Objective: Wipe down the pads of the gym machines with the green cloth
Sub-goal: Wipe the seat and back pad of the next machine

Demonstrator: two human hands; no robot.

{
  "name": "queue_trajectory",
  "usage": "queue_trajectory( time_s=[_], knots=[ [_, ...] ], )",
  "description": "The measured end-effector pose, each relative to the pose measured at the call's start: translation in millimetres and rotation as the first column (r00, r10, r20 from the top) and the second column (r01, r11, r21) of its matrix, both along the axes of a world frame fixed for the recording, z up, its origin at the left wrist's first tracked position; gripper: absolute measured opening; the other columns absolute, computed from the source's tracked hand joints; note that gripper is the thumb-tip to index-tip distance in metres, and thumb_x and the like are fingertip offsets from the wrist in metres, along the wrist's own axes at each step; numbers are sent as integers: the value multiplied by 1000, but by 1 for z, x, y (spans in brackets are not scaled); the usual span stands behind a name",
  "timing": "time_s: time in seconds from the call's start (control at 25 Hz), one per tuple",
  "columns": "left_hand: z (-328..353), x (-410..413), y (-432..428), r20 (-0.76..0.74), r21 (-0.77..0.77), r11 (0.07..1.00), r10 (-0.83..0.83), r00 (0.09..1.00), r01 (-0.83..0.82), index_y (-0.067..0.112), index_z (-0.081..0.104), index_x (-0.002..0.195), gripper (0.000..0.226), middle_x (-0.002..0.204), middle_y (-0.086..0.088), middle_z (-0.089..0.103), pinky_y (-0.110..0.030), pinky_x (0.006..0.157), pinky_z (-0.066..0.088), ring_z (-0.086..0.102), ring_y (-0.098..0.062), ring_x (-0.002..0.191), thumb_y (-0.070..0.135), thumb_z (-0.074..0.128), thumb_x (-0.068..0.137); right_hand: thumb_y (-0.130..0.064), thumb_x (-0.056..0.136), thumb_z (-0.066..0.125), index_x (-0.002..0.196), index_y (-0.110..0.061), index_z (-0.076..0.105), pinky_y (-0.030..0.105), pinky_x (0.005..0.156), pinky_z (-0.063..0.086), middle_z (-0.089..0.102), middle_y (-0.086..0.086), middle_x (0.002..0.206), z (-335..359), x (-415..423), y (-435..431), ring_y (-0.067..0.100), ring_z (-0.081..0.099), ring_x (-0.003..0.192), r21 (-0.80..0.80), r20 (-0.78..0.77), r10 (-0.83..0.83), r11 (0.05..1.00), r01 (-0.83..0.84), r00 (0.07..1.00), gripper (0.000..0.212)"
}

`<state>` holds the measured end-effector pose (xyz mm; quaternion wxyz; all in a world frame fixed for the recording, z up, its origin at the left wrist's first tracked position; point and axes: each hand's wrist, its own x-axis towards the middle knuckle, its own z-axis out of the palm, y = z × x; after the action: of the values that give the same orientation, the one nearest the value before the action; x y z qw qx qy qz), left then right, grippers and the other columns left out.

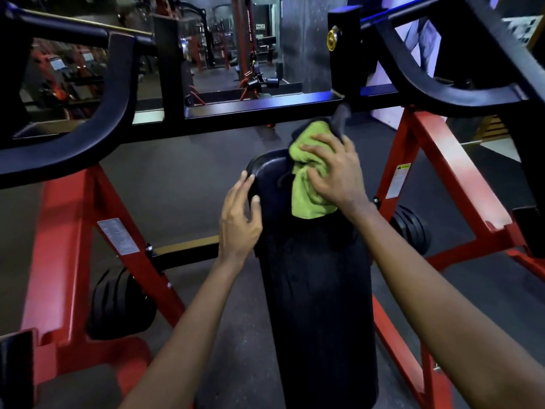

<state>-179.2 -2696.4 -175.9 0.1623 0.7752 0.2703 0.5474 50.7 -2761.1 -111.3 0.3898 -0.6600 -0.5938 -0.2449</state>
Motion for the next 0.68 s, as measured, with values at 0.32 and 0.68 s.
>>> queue_trajectory(
  time_s=[0.32, 0.68],
  knots=[
    [30, 45, 19, -203, 134, 991, 45, 978, -18, 7, 44, 149, 47, 157, -7, 41, -37, 125, 21, 30, -17, 150, 11, 48, 103, -60, 89, 57, 144, -27, 53, 54, 120, 20, 41, 2, 155, -45, -21, -30, 33, 37, 144, -32, -364, -213, 976, 216, 907, 64],
    [61, 78, 33, -416, 401, 915, 138, 899, 45, 6, 55, 141, 42, 144, -9, 56, -39, 118, 35, 50, -21, 136, 20, 49, 102, -27, 97, 60, 139, -27, 61, 55, 122, 24, 51, -5, 148, -61, 0, -32, 13, 41, 142, 173, -552, -111, 954, 244, 826, 42]
  ],
)
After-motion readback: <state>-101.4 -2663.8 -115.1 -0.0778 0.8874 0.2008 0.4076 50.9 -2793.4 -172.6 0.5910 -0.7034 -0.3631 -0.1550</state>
